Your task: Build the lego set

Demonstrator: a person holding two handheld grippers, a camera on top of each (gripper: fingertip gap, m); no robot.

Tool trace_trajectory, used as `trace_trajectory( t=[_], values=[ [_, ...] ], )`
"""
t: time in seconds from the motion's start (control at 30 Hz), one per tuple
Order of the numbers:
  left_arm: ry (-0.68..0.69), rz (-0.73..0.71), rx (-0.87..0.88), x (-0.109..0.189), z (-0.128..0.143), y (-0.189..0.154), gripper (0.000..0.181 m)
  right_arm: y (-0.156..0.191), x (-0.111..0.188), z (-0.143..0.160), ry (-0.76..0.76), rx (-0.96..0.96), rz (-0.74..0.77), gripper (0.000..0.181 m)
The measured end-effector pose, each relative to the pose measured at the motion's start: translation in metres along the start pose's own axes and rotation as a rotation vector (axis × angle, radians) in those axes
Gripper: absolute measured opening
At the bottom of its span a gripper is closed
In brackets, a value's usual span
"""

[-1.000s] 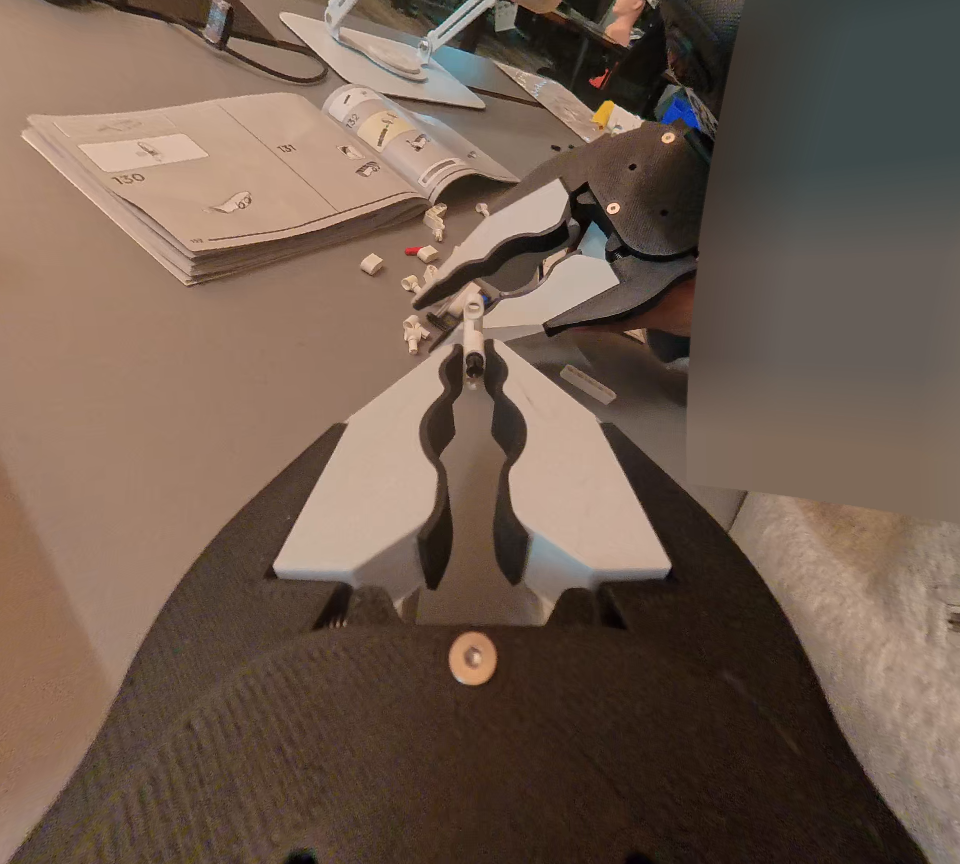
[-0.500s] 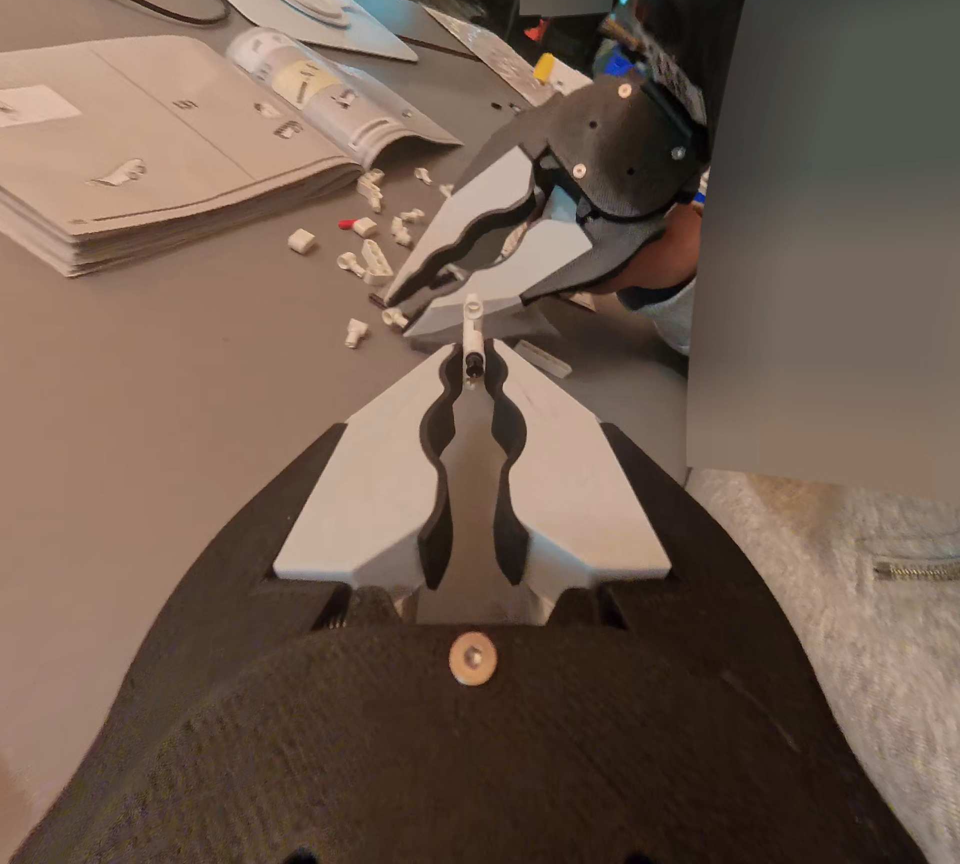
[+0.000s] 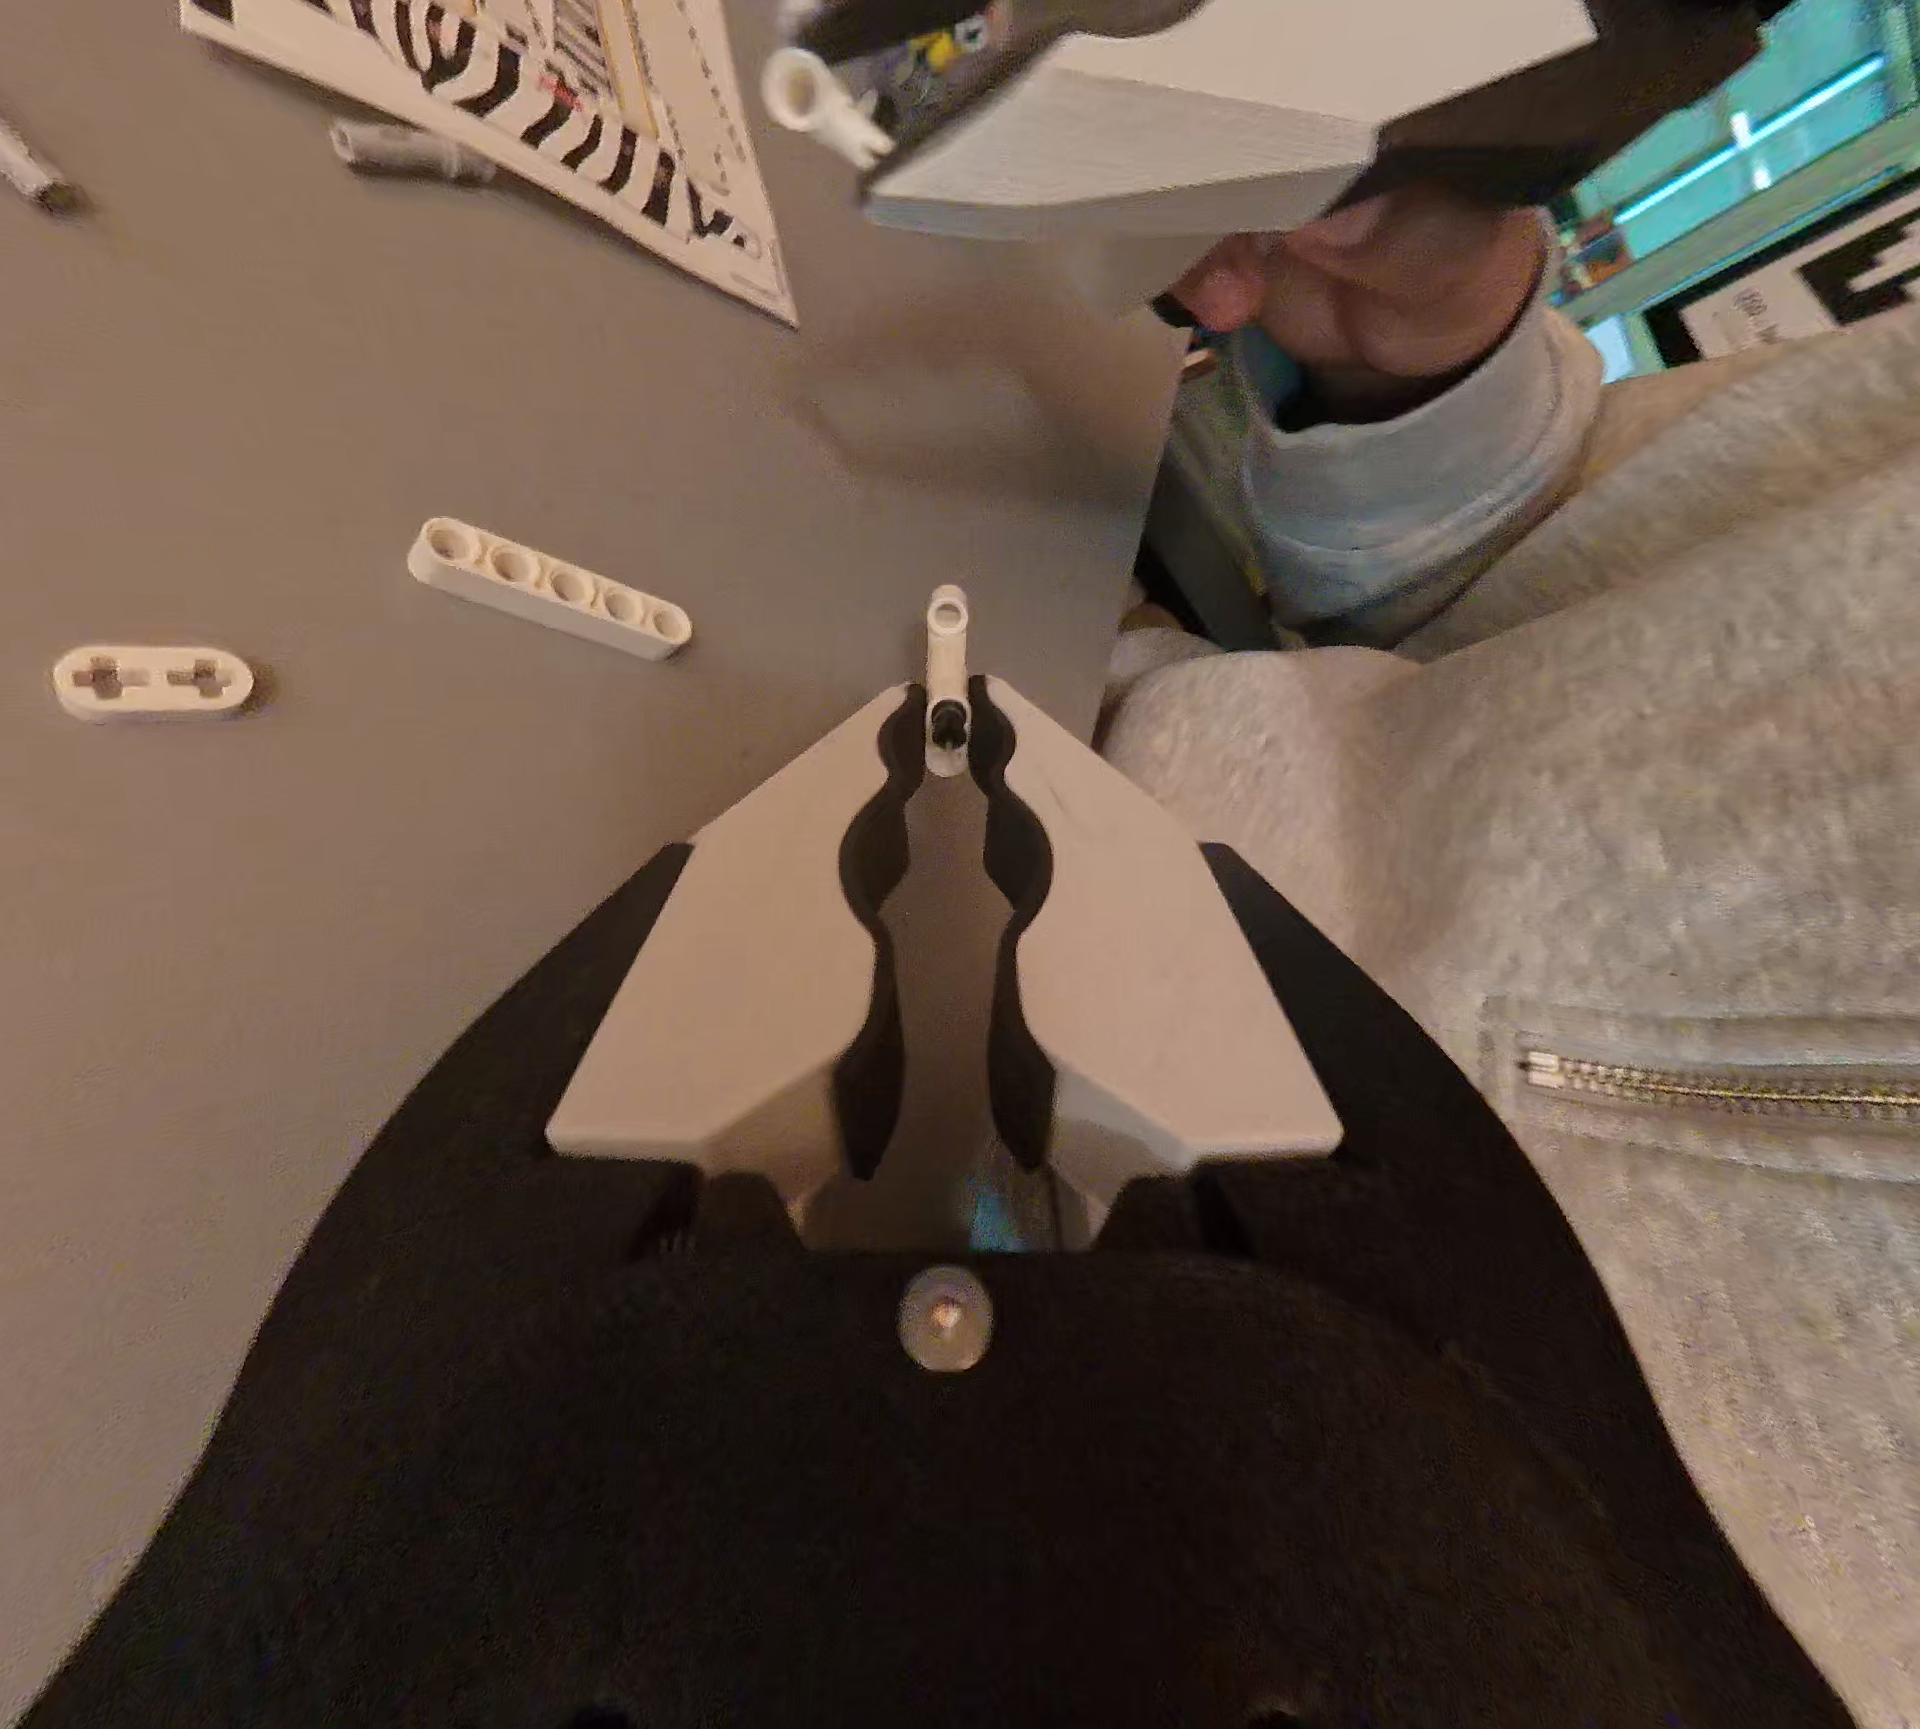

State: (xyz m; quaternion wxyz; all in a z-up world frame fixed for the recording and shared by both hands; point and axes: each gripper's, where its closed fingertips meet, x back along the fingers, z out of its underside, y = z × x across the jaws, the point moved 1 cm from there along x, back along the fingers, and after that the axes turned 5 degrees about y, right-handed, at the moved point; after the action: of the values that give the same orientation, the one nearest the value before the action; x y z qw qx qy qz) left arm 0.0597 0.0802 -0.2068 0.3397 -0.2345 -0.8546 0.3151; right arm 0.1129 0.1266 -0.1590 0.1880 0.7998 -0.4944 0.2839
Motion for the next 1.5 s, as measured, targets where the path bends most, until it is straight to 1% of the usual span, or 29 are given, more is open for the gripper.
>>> trace_trajectory(
  t=[0.1,0.17,0.23,0.3,0.37,0.43,0.47,0.53,0.6,0.7,0.77,0.9,1.03,1.13,1.17,1.2,1.27,1.33,1.5],
  values=[
    [0.028,-0.027,0.009,-0.003,0.002,0.004,0.009,0.004,0.009,0.012,-0.003,-0.004,0.004,0.015],
    [0.04,-0.038,0.021,-0.004,0.003,0.006,0.017,0.007,0.015,0.014,-0.023,-0.012,0.0,0.015],
    [0.019,-0.038,0.019,-0.002,0.0,0.006,0.024,0.011,0.021,0.011,-0.063,-0.03,-0.016,0.015],
    [-0.055,-0.057,0.006,0.006,-0.01,0.007,0.036,0.017,0.028,0.005,-0.118,-0.051,-0.037,0.014],
    [-0.184,-0.033,-0.028,0.021,-0.025,0.001,0.038,0.024,0.036,-0.005,-0.205,-0.058,-0.063,0.014],
    [-0.331,0.091,-0.026,0.038,-0.04,-0.016,0.037,0.036,0.045,-0.019,-0.331,-0.017,-0.085,0.014],
    [-0.4,0.182,-0.011,0.047,-0.046,-0.025,0.035,0.041,0.049,-0.025,-0.385,0.012,-0.071,0.014],
    [-0.509,0.361,0.029,0.063,-0.054,-0.04,0.032,0.045,0.05,-0.031,-0.436,0.066,0.002,0.014],
    [-0.536,0.476,0.085,0.066,-0.056,-0.045,0.03,0.05,0.047,-0.036,-0.454,0.114,0.052,0.014],
    [-0.552,0.566,0.096,0.065,-0.056,-0.053,0.029,0.061,0.041,-0.042,-0.463,0.18,0.089,0.014],
    [-0.577,0.619,0.118,0.069,-0.057,-0.055,0.022,0.064,0.034,-0.042,-0.433,0.236,0.139,0.014],
    [-0.59,0.613,0.154,0.071,-0.056,-0.047,0.01,0.067,0.024,-0.042,-0.382,0.389,0.258,0.014],
    [-0.59,0.59,0.186,0.07,-0.055,-0.039,0.011,0.066,0.016,-0.041,-0.327,0.508,0.365,0.014],
    [-0.577,0.6,0.218,0.066,-0.054,-0.036,0.012,0.064,0.011,-0.039,-0.29,0.564,0.415,0.014],
    [-0.575,0.601,0.226,0.065,-0.054,-0.035,0.011,0.064,0.009,-0.038,-0.283,0.576,0.424,0.014],
    [-0.573,0.593,0.235,0.064,-0.054,-0.034,0.006,0.065,0.008,-0.038,-0.279,0.587,0.43,0.014],
    [-0.572,0.582,0.228,0.064,-0.053,-0.033,0.004,0.065,0.007,-0.038,-0.276,0.59,0.433,0.015],
    [-0.569,0.54,0.21,0.064,-0.053,-0.031,0.004,0.064,0.005,-0.037,-0.274,0.555,0.408,0.015],
    [-0.594,0.462,0.156,0.072,-0.053,-0.026,0.004,0.057,0.005,-0.03,-0.264,0.399,0.253,0.022]
  ],
)
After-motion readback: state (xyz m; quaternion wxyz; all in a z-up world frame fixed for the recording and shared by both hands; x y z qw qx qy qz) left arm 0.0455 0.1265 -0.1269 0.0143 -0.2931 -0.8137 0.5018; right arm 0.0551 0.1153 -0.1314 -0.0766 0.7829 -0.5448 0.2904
